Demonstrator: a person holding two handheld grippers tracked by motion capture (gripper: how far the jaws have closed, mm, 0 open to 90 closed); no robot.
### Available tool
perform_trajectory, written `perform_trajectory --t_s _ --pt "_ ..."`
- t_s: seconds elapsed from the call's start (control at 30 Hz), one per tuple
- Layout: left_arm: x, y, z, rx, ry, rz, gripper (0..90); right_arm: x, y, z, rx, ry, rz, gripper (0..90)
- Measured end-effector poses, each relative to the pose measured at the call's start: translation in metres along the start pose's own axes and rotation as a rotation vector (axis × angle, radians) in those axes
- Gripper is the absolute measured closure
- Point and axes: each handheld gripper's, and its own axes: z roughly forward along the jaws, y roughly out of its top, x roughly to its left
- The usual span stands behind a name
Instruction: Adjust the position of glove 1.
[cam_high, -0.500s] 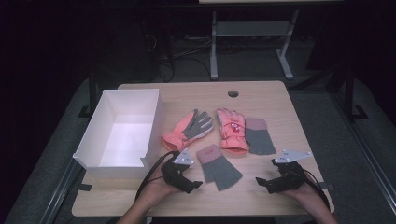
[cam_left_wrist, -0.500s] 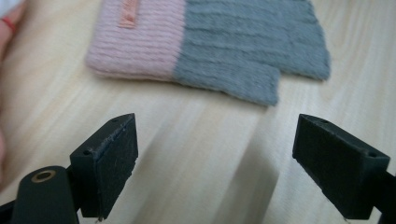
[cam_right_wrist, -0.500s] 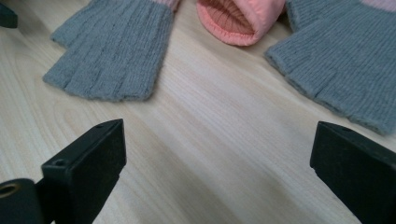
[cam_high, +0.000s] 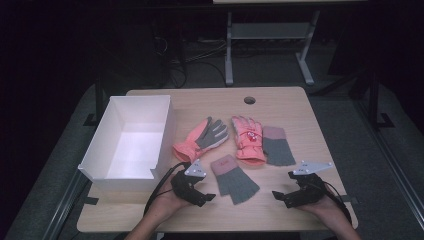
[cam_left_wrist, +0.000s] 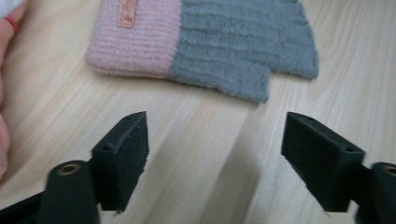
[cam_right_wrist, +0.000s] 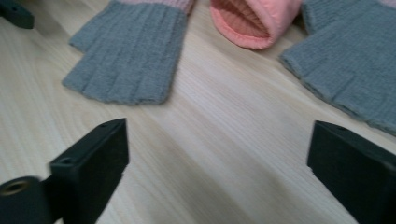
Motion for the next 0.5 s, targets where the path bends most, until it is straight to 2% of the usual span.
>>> perform_trajectory --t_s 0.03,0.07,0.13,0.23,0.27,0.33,0.43,0.5 --pt "0.000 0.001 0.000 -0.011 0.000 -0.005 30.7 0.002 0.001 0.000 -0.002 0.005 0.015 9.9" --pt "0.000 0.004 -0.001 -0.018 -0.003 -0.011 36.1 0.006 0.001 -0.002 -0.029 0.008 0.007 14.3" --pt "0.000 0.005 0.000 -0.018 -0.003 -0.007 38.7 0.008 0.002 -0.003 -0.035 0.015 0.008 15.9" --pt "0.001 0.010 0.001 -0.014 -0.004 -0.014 49.0 0.017 0.006 -0.003 -0.050 0.046 -0.001 23.8" --pt "0.001 0.013 0.001 -0.023 -0.006 -0.025 57.1 0.021 0.009 0.000 -0.059 0.065 -0.014 30.8" --pt "0.003 0.016 0.000 -0.026 0.000 -0.017 63.1 0.024 0.011 0.003 -0.059 0.086 -0.017 35.7" --pt "0.006 0.020 0.001 -0.047 0.001 -0.039 74.1 0.029 0.014 0.007 -0.051 0.108 -0.052 45.8" --pt "0.008 0.024 0.002 -0.034 0.004 -0.030 81.8 0.031 0.016 0.010 -0.049 0.125 -0.066 55.5"
